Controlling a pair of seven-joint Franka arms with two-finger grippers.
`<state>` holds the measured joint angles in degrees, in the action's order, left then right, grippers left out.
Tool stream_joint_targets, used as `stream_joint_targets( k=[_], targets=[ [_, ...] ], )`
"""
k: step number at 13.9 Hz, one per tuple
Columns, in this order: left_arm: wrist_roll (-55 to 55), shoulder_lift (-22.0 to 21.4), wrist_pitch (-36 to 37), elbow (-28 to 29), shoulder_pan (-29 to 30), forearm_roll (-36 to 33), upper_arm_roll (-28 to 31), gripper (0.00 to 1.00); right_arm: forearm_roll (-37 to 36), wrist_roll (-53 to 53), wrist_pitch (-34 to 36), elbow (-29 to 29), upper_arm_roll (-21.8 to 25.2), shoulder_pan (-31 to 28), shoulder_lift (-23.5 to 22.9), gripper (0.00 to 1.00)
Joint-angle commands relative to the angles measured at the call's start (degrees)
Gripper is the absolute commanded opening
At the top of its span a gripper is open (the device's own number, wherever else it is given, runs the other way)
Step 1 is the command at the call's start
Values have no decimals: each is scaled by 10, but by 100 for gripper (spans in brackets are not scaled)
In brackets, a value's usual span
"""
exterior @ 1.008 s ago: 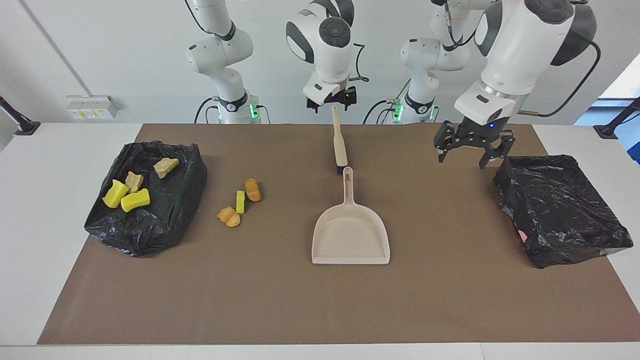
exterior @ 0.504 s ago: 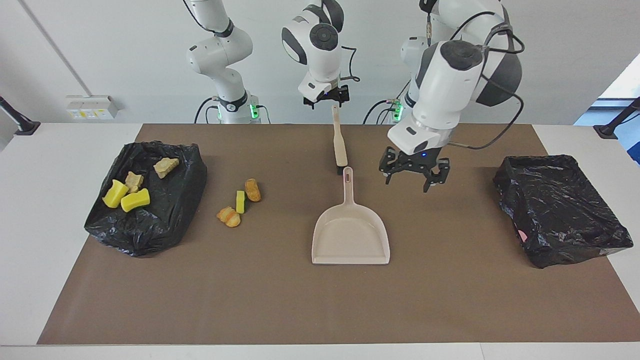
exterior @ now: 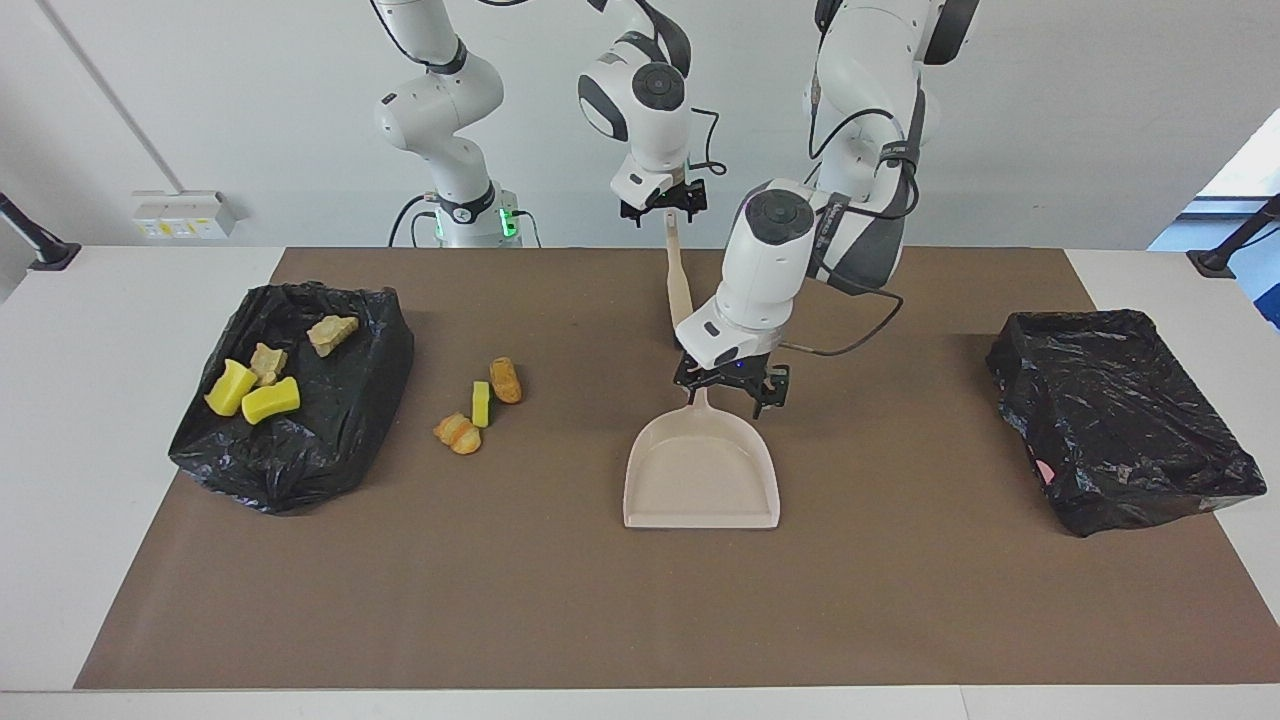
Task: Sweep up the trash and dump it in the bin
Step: 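Grasp the dustpan handle with the left gripper and lift it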
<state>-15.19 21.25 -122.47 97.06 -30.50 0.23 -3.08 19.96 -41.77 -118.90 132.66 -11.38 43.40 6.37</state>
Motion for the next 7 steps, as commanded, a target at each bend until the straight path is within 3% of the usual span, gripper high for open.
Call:
stream_joint_targets(
  k=[1, 7],
  targets=[
    [-21, -21, -33, 46, -12, -4, 9, 100, 13, -31, -60, 20, 2, 29, -20, 100],
    [-59, -3, -39, 59, -33, -4, 9, 100, 13, -5, -91, 36, 2, 22, -29, 100]
  ],
)
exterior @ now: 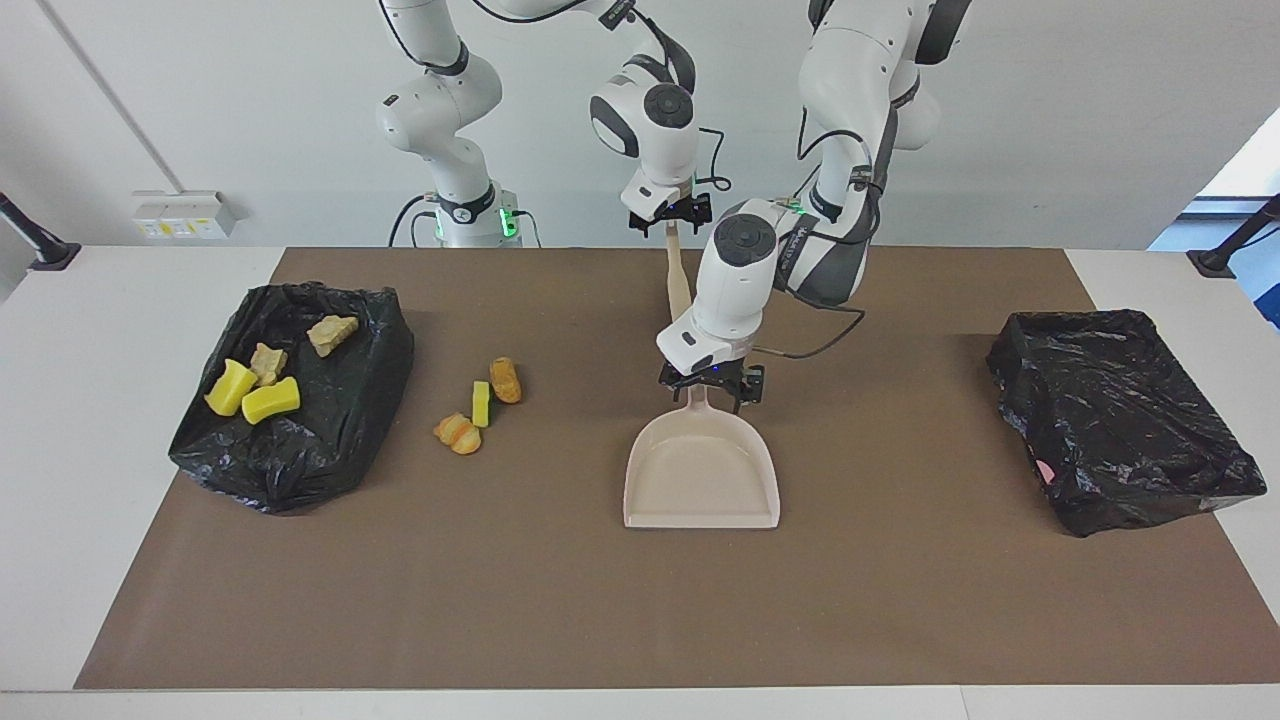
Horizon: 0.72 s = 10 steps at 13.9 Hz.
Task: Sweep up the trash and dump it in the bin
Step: 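Grasp the dustpan handle with the left gripper and lift it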
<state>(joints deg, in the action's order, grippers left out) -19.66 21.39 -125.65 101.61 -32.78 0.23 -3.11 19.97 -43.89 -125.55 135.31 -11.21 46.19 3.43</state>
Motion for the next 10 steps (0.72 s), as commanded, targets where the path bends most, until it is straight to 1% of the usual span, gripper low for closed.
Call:
stream_joint_targets(
  k=[1, 2, 4, 5, 6, 7, 8, 10],
  targets=[
    [-15, -5, -7, 13, -11, -4, 9, 100, 13, 15, -27, 9, 0, -5, -6, 100],
    [-20, -5, -7, 13, -11, -3, 9, 97, 13, 15, -29, 9, 0, -5, -7, 100],
    [-41, -5, -4, 14, -11, -3, 9, 85, 13, 15, -29, 9, 0, -4, -7, 98],
    [-44, -5, -5, 14, -12, -3, 9, 68, 13, 16, -29, 13, 0, -4, -7, 98],
    [-43, -5, -5, 14, -11, -3, 9, 57, 13, 16, -31, 15, 0, -4, -7, 97],
    [-44, -5, -4, 14, -12, -3, 9, 40, 13, 16, -38, 15, 0, -4, -8, 96],
    [-44, -5, -4, 14, -12, -3, 9, 32, 13, 16, -46, 15, 0, -4, -11, 95],
    [-43, -5, -3, 14, -12, -3, 9, 28, 13, 16, -57, 15, 0, -4, -19, 93]
  ],
)
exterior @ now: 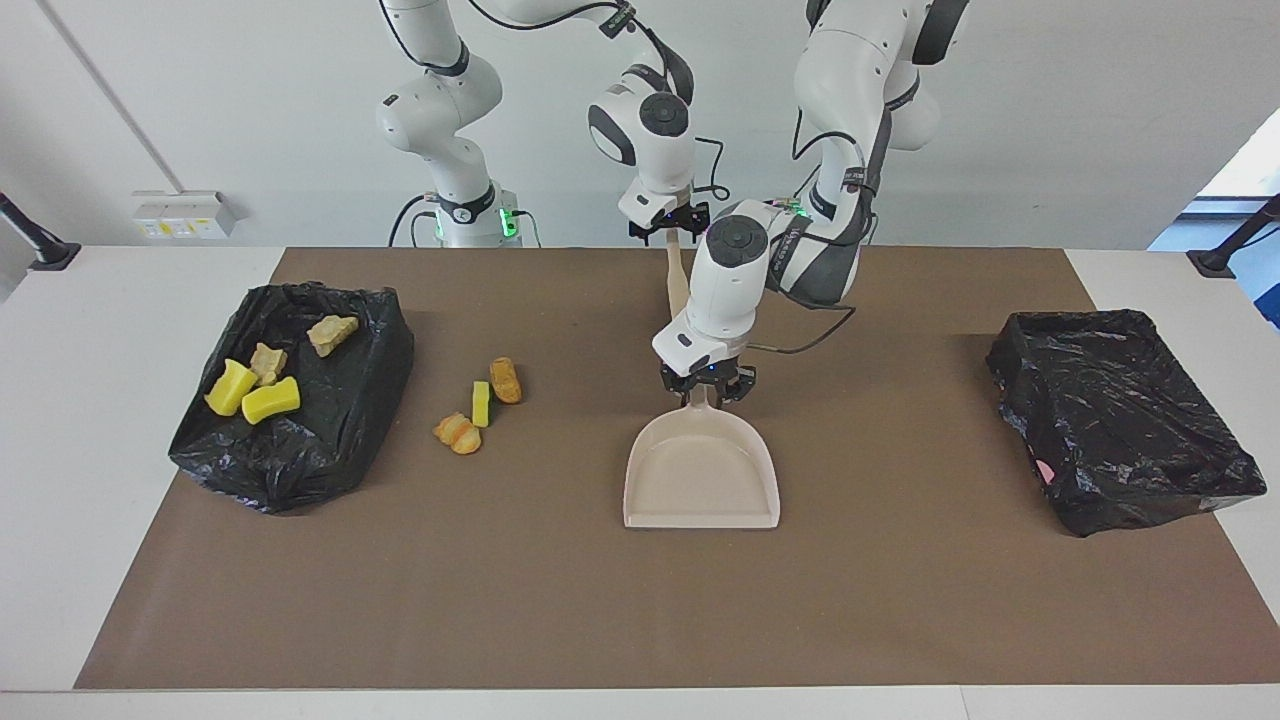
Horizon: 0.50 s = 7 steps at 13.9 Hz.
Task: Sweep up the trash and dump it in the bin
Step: 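Grasp the dustpan handle with the left gripper and lift it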
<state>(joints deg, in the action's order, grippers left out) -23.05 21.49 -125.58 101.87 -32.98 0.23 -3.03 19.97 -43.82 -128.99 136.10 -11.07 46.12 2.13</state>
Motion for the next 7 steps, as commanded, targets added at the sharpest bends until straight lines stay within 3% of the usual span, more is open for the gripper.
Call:
stream_joint_targets(
  k=[1, 2, 3, 7],
  targets=[
    [-9, -6, -1, 11, -10, -3, 8, 22, 13, 15, -24, 7, -1, -2, -7, 90],
    [-5, -6, 2, 11, -9, -4, 8, 8, 13, 16, -24, 7, -1, -3, -10, 74],
    [-1, -6, 2, 11, -9, -5, 8, 0, 12, 19, -23, 6, -1, -3, -10, 49],
    [72, -15, 14, -1, 2, -9, 14, 0, 12, 22, -22, -3, -1, -3, -16, 29]
  ],
)
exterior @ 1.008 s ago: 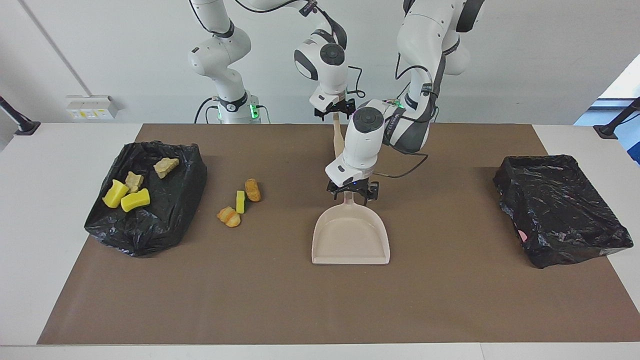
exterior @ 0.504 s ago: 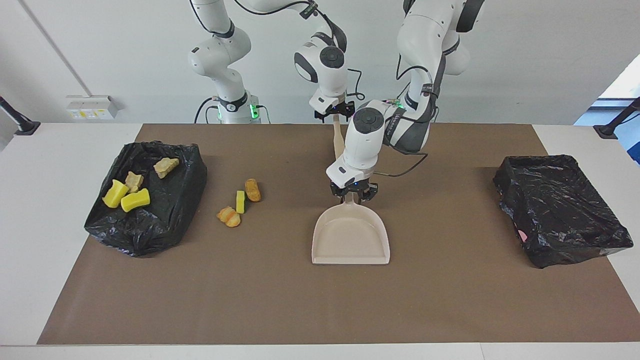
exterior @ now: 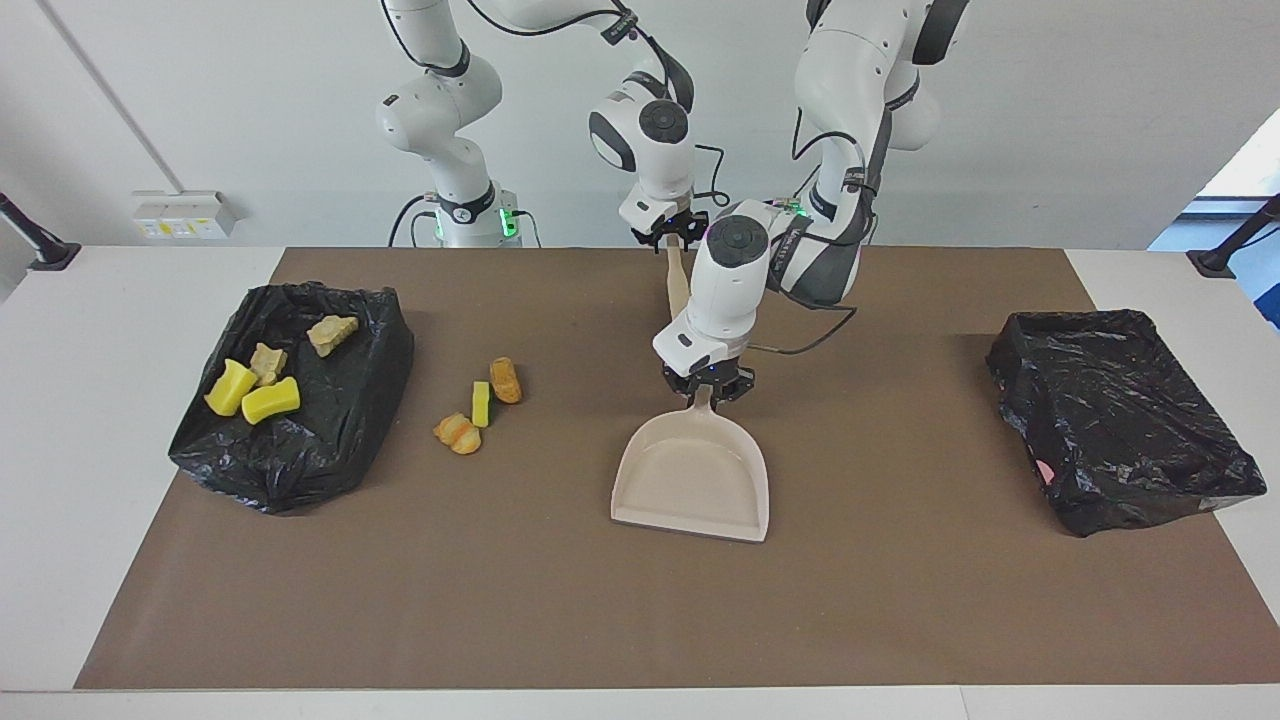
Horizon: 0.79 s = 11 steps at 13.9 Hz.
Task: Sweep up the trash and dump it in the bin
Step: 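Grasp the dustpan handle with the left gripper and lift it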
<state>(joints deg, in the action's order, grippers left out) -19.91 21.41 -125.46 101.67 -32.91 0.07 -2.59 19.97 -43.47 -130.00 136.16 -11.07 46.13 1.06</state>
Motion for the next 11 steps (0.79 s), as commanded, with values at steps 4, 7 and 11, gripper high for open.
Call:
stream_joint_targets(
  k=[4, 7, 11],
  targets=[
    [170, -24, 60, -11, 24, -9, 12, 0, 11, 19, -6, -14, 0, -4, -11, 0],
    [239, -25, 61, -11, 38, -20, 11, 0, 10, 19, -4, -17, 0, -4, -12, 0],
    [330, -32, 65, -7, 36, -76, 11, 0, 0, 22, 43, -30, 6, -5, 0, 0]
  ],
)
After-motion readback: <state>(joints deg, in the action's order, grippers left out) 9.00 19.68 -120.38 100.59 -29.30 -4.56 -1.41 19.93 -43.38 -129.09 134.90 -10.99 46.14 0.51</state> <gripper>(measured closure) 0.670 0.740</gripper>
